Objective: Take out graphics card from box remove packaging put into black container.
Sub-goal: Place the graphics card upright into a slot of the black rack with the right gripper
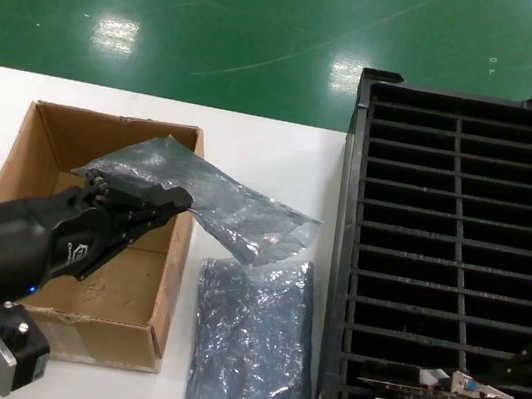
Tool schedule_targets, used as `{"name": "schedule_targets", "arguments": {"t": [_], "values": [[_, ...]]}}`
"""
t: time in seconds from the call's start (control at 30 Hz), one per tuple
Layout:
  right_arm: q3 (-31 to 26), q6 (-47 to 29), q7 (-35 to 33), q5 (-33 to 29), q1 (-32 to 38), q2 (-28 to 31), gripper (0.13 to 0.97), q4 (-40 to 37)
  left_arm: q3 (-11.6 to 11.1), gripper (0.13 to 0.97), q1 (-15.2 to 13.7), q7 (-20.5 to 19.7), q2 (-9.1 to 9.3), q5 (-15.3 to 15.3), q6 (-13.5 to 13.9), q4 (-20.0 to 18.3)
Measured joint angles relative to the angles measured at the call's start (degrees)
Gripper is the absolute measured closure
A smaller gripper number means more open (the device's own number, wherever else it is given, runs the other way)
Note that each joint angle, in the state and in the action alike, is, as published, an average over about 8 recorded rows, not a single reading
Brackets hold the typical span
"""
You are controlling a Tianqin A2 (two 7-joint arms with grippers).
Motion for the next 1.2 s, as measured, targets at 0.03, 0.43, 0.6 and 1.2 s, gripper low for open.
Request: {"name": "schedule_targets", "arguments": {"t": [0.03, 0.43, 0.6, 1.2], "values": [[0.02, -0.12, 0.69, 0.00, 0.06, -0.07, 0.908, -0.08, 0.00, 0.957, 0.00, 0.00, 0.00, 0.00, 0.00, 0.00], [-0.53, 0.45, 5.97, -2.91, 1.03, -1.78, 0.908, -1.38, 0.00, 0.957, 0.00, 0.00, 0.00, 0.00, 0.00, 0.00], [-1.32, 0.46, 4.98, -4.43, 1.28, -2.25, 0.908, -1.01, 0.00, 0.957, 0.00, 0.00, 0.00, 0.00, 0.00, 0.00], [-1.40, -0.77, 1.64, -4.71, 1.44, -1.60, 0.908, 0.18, 0.00, 0.957, 0.00, 0.00, 0.00, 0.00, 0.00, 0.00]]}}
